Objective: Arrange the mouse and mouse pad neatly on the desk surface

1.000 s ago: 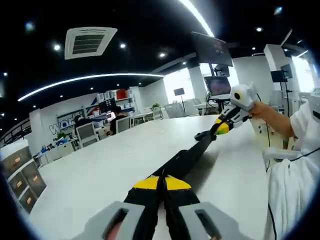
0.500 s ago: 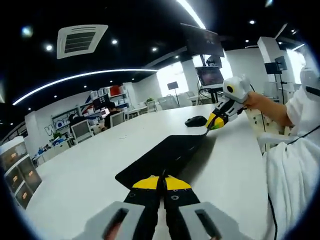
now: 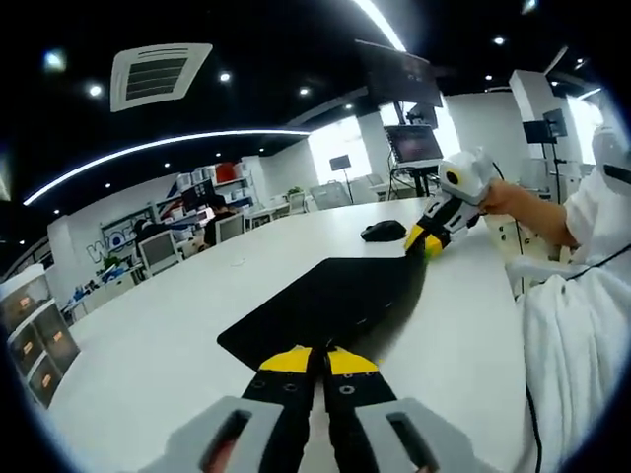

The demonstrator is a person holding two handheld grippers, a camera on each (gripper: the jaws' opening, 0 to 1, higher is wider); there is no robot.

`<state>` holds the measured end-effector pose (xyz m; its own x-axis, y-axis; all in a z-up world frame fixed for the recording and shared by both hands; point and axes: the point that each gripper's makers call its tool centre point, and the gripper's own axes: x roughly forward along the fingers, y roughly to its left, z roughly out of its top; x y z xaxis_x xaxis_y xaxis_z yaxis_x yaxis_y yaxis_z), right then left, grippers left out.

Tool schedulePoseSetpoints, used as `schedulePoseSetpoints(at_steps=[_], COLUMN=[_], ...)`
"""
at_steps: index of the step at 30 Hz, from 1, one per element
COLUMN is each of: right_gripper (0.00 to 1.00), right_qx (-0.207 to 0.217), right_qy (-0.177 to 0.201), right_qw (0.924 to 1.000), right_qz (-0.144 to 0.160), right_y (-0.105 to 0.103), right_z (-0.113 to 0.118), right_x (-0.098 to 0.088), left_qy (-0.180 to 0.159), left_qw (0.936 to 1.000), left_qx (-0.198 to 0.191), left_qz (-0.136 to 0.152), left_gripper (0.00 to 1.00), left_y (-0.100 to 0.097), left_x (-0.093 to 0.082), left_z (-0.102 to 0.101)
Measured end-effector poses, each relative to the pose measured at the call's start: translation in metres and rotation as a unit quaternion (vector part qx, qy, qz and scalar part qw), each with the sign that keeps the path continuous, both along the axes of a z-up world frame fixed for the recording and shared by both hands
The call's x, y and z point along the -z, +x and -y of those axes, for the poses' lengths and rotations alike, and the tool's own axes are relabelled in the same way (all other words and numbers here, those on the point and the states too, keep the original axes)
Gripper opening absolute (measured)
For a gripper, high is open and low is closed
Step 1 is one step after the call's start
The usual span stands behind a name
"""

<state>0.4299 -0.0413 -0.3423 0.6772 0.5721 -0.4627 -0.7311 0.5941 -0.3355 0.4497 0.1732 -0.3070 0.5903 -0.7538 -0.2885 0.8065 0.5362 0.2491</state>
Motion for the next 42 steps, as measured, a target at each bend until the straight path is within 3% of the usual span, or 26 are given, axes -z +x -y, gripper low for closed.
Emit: schedulePoseSetpoints(at_steps=[13,16,22,26,27,29,38,42], right_gripper=[0.15,0.18,0.22,0.4,0.47,0.52,0.53,0.52], right_qx=[0.01,0.01,-0.002,-0.008,-0.009,-0.012,-0.017,-0.012], right_qy=[0.021,0.039,0.053,0.062,0.064,0.066,0.1,0.118], right_qw=[0.9996,0.9985,0.997,0.9958,0.9955,0.9952,0.993,0.9917], right_qz=[-0.014,-0.036,-0.055,-0.066,-0.069,-0.071,-0.061,-0.05], right_y=[-0.007,-0.014,-0.026,-0.031,-0.033,-0.035,-0.037,-0.032], right_z=[-0.001,-0.003,-0.008,-0.01,-0.011,-0.013,-0.015,-0.014], right_x=[0.0,0.0,-0.001,-0.006,-0.007,-0.008,-0.033,-0.051], left_qy=[0.005,0.002,0.012,0.016,0.014,0.006,-0.061,-0.072], left_qw=[0.9999,0.9998,0.9996,0.9995,0.9995,0.9994,0.996,0.9945], left_qx=[0.003,0.001,-0.003,-0.009,-0.01,-0.009,-0.006,-0.011], left_qz=[-0.011,-0.02,-0.026,-0.026,-0.027,-0.034,-0.065,-0.075], left_gripper=[0.09,0.12,0.26,0.39,0.43,0.48,0.55,0.56], left_y=[-0.007,-0.009,-0.012,-0.013,-0.013,-0.015,-0.015,-0.011], left_x=[0.009,0.011,0.016,0.015,0.014,0.013,-0.007,-0.014], left_z=[-0.003,-0.003,-0.005,-0.007,-0.007,-0.007,-0.005,-0.004])
